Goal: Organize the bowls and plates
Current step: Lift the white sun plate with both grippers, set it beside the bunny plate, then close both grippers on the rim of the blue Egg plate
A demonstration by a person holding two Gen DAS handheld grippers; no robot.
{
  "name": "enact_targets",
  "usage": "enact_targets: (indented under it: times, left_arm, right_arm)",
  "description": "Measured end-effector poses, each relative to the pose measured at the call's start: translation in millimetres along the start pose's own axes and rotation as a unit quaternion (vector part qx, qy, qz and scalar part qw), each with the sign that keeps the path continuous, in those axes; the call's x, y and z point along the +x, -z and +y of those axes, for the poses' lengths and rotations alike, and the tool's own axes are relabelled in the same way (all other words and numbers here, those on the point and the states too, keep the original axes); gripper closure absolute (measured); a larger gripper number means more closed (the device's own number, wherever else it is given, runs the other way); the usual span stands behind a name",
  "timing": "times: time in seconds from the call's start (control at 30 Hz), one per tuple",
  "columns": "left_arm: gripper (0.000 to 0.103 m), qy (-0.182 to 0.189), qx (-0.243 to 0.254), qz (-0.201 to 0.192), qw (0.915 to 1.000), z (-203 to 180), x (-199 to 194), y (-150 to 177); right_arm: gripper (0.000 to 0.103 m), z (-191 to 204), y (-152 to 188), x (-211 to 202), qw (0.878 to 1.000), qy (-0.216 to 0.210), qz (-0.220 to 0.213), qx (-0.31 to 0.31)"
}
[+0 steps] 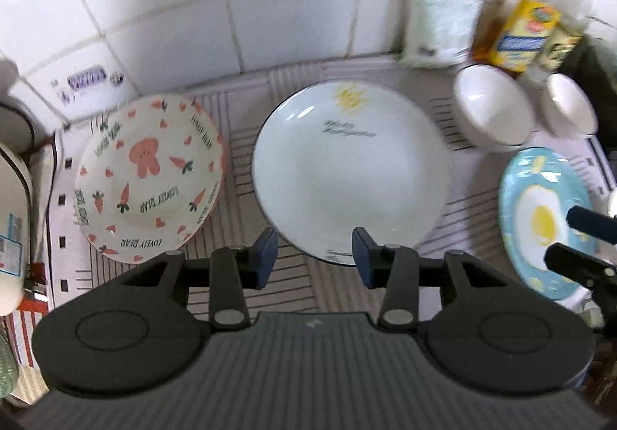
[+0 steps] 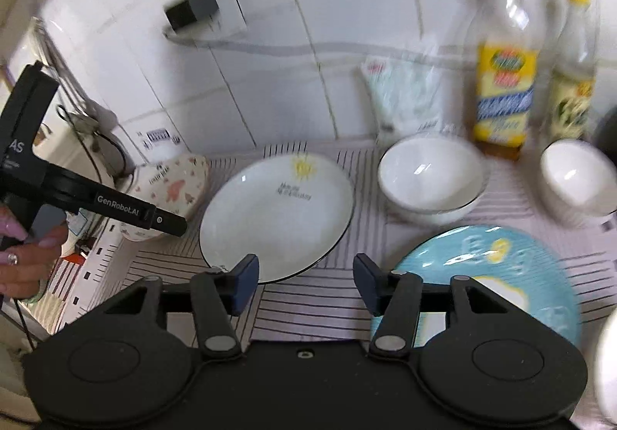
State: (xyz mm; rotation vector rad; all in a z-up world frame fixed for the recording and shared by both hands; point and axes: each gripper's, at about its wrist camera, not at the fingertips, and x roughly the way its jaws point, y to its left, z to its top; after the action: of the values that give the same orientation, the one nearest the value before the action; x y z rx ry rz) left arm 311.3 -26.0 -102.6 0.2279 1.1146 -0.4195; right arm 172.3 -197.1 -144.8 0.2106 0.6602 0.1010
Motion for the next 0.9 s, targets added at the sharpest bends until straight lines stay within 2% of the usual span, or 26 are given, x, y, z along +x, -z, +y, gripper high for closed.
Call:
enact_targets:
  times: [0.23,0.33,0.43,0.6,0.7,0.9]
  left_arm:
    - [0.049,0.022,0.044,-0.037,0.9981,-53,-49,12]
    - [0.048,0.028,0.066,-0.036,0.9968,-81,-61,18]
    - [0.04,0.037,0.082,-0.037,0.9952,-107,-70,24]
    - [0.032,0.052,0.109,-0.03,0.9922,-145,-65,34]
    - [0.028,0.052,0.111,-0.007,0.9924,-163,-51,36]
    - [0.027,0.066,0.087,0.025,0.9937,-180,-7,43]
  right_arm:
    - [0.038,-22,25,-77,0.998,0.023,-0.062,-0.001]
    - [0.038,-32,40,-100,0.996,0.03,-0.079,-0.002]
    - [0.038,-40,53,-114,0.995,0.039,-0.097,-0.008]
    - [0.038,-57,72,-124,0.995,0.052,-0.089,0.006]
    - [0.038,-72,86,-123,0.994,0.059,-0.083,0.027]
    - [0.038,-110,120,-87,0.99,0.072,-0.06,0.101]
